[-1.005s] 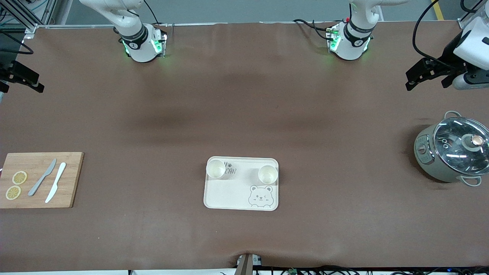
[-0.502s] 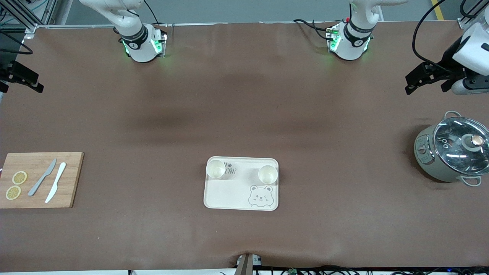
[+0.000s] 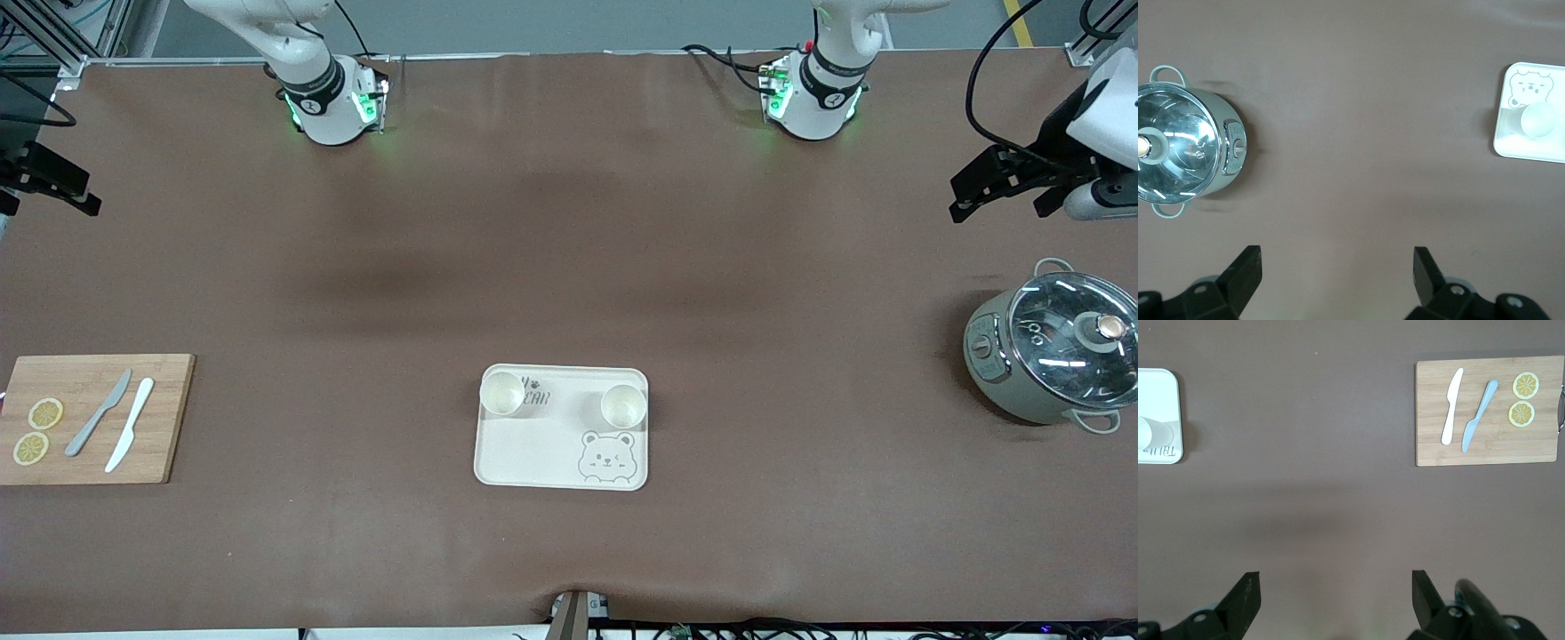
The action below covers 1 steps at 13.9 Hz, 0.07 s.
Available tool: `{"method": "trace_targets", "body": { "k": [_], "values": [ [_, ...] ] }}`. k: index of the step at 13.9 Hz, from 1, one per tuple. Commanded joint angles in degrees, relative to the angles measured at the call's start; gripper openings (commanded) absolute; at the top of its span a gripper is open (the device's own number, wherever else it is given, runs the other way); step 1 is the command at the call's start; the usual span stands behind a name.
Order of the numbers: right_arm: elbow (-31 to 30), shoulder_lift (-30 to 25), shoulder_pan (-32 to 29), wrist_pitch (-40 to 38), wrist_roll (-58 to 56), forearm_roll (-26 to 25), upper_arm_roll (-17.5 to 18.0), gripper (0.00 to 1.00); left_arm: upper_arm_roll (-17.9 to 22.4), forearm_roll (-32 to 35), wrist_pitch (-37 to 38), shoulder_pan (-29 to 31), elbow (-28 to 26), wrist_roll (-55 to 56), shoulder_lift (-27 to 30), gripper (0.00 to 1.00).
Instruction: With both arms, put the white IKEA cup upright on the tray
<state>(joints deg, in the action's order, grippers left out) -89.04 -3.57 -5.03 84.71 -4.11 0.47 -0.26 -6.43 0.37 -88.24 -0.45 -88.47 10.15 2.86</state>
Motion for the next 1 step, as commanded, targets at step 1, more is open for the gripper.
{"method": "trace_targets", "body": {
  "k": [1],
  "values": [
    [-0.7,-1.1,-1.0,0.2,-0.5,-0.8,0.7,1.0,0.0,0.1,0.7,0.3,1.2,-1.4,-0.5,1.0]
  ]
}}
